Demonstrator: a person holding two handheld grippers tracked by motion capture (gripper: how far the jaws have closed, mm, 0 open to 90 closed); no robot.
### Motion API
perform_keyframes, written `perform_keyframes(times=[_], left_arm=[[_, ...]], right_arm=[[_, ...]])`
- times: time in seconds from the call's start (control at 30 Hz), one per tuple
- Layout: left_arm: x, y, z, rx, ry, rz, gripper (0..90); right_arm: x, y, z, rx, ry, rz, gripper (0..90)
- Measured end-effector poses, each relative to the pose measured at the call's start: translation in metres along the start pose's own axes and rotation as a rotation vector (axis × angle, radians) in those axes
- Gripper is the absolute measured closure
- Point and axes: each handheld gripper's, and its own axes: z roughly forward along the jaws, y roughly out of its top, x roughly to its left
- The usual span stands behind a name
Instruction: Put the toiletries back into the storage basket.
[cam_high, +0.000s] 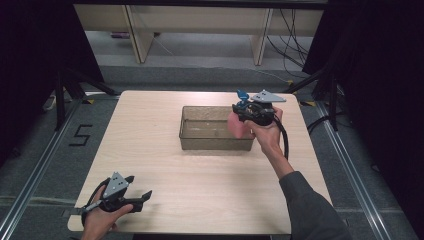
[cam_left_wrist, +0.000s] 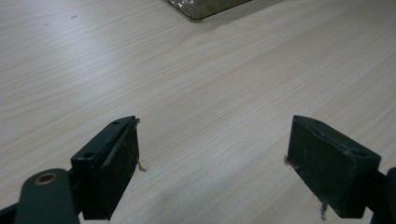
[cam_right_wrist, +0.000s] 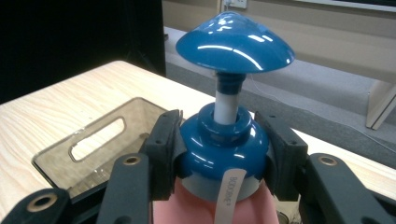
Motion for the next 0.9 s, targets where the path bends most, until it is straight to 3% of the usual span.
perform_keyframes(times=[0.13,0.2,0.23,0.27,0.3,0.33,0.37,0.4,0.43,0.5,0.53,0.67,0.73,0.77,0.9], left_arm=[[0.000,0.000,0.000,-0.003,0.000,-0.004,16.3],[0.000,0.000,0.000,-0.003,0.000,-0.003,16.3],[0.000,0.000,0.000,-0.002,0.000,-0.003,16.3],[0.000,0.000,0.000,-0.002,0.000,-0.005,16.3],[0.000,0.000,0.000,0.003,0.001,0.001,16.3],[0.000,0.000,0.000,-0.001,0.001,-0.004,16.3],[0.000,0.000,0.000,-0.007,-0.001,-0.008,16.3],[0.001,0.000,-0.001,0.000,0.002,0.000,16.3],[0.001,0.000,-0.001,0.000,0.002,-0.002,16.3],[0.001,0.000,0.000,-0.003,0.002,-0.005,16.3],[0.001,0.000,0.000,-0.002,0.002,-0.005,16.3],[0.001,0.000,0.000,-0.001,0.002,-0.003,16.3],[0.001,0.000,0.000,-0.002,0.003,-0.005,16.3],[0.001,0.000,0.000,-0.002,0.002,-0.005,16.3],[0.001,0.000,0.000,0.002,0.002,0.000,16.3]], right_arm=[[-0.002,-0.004,0.002,-0.008,-0.030,-0.018,53.6],[-0.001,-0.007,0.002,0.002,-0.021,0.010,53.6],[-0.003,-0.008,0.002,-0.001,-0.032,-0.010,53.6],[0.000,-0.009,0.002,0.019,-0.022,0.030,53.6],[-0.002,-0.010,0.003,0.006,-0.017,0.016,53.6],[-0.004,-0.011,0.003,0.000,-0.041,-0.013,53.6],[-0.003,-0.012,0.003,0.011,-0.023,0.018,53.6],[-0.003,-0.014,0.004,0.015,-0.015,0.020,53.6],[-0.002,-0.015,0.004,0.009,-0.029,0.026,53.6],[-0.005,-0.017,0.005,0.007,-0.036,-0.017,53.6],[-0.003,-0.019,0.005,0.021,-0.031,0.010,53.6],[-0.004,-0.023,0.009,0.015,-0.032,0.026,53.6],[-0.004,-0.025,0.008,0.040,-0.029,0.044,53.6],[-0.005,-0.026,0.010,0.027,-0.028,0.020,53.6],[-0.006,-0.029,0.013,0.026,-0.023,0.020,53.6]])
